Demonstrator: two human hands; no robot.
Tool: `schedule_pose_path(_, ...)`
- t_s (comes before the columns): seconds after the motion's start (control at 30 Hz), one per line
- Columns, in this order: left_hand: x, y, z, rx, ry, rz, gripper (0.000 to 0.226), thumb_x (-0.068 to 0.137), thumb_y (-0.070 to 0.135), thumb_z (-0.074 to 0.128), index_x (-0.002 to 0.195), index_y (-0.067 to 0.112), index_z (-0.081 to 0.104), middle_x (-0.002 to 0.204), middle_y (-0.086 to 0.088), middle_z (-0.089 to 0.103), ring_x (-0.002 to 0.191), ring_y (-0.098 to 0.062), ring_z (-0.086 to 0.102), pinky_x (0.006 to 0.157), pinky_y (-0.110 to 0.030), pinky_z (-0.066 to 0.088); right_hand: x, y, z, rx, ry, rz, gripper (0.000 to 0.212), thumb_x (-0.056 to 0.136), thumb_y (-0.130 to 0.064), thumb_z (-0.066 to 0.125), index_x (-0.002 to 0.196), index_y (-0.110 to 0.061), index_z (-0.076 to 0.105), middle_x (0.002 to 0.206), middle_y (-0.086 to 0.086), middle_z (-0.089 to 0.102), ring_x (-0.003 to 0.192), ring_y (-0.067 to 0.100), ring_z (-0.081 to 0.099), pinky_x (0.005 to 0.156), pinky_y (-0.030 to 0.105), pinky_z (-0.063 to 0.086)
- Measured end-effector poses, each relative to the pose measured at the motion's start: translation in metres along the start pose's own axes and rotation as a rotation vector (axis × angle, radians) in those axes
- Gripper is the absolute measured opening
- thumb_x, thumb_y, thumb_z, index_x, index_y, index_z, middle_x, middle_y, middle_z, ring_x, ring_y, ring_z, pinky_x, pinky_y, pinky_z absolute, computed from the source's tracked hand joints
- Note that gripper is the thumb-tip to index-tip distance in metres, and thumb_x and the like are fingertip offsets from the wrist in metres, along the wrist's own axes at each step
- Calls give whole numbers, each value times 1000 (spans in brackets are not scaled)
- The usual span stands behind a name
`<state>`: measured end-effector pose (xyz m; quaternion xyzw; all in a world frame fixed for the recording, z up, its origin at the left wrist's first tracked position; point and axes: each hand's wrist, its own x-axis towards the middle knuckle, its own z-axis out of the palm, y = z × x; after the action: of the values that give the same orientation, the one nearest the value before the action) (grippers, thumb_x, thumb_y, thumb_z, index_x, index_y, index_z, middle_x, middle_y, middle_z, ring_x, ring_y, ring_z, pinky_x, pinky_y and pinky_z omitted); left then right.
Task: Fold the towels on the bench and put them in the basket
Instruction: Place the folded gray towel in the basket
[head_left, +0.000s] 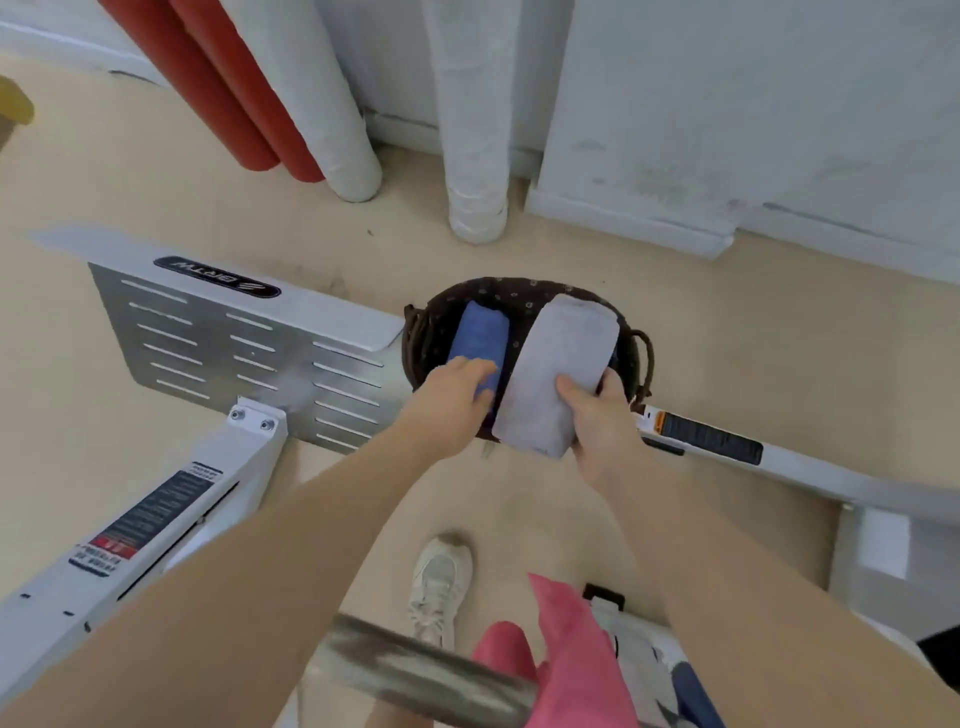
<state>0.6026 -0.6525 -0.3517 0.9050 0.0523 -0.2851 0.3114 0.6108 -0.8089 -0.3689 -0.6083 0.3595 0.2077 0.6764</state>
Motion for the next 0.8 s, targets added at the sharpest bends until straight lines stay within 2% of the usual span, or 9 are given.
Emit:
schedule_pose_path(0.1,51,-38,9,176,-90,74,49,97,6,34,145,16,28,151,-4,27,136,-22,29,110,-33,28,52,17,17,-111,53,-18,49,89,-11,56,134,-18,38,123,-1,55,112,23,54,97,45,46)
schedule_pose_path(0.17,81,-53,13,367,-121,135,60,95,5,38,149,21,15,157,0,11,142,-19,16,111,-33,27,82,27,22,-190,92,-53,52,88,-8,55,136,-19,38,123,1,56,110,22,54,95,42,47)
schedule_pose_path(0.23,103,-61,17,586,-125,194,75,93,10,48,150,24,0,158,0,-8,144,-21,8,105,-32,34,103,36,21,-308,123,-74,51,87,-8,53,134,-20,39,119,1,56,108,23,54,93,40,48)
schedule_pose_path(0.3,116,-65,20,693,-136,203,87,90,16,57,149,24,-8,156,-2,-19,142,-25,9,88,-34,46,117,49,21,-395,125,-56,49,88,-10,54,134,-21,39,117,1,54,108,24,53,94,43,47)
schedule_pose_path(0.37,122,-69,23,705,-172,193,92,89,19,60,148,21,-10,155,-4,-23,139,-26,15,78,-34,51,123,61,28,-398,97,-22,47,89,-10,55,133,-20,41,116,1,54,107,24,53,95,46,47)
schedule_pose_path(0.57,138,-77,34,677,-172,149,86,90,10,57,149,17,-6,155,-7,-19,138,-28,17,74,-35,47,134,68,41,-327,118,26,38,90,-7,55,126,-15,48,106,0,54,99,19,52,87,37,47)
schedule_pose_path(0.67,145,-76,43,670,-151,118,84,90,6,54,149,16,-5,156,-7,-17,139,-29,14,72,-33,44,140,65,44,-616,175,6,37,88,-14,60,122,-9,46,115,10,55,106,27,52,88,37,45)
schedule_pose_path(0.73,145,-75,46,661,-144,99,85,89,3,53,149,15,-6,156,-7,-17,140,-29,12,72,-32,41,140,60,54,-885,259,-9,44,88,-21,59,126,-8,38,128,14,45,117,31,45,90,41,41)
schedule_pose_path(0.8,141,-73,46,671,-148,77,89,87,5,55,149,16,-8,156,-8,-18,142,-29,9,82,-33,42,132,52,62,-1006,313,-31,54,88,-27,59,132,-10,31,136,14,37,124,32,37,94,45,38)
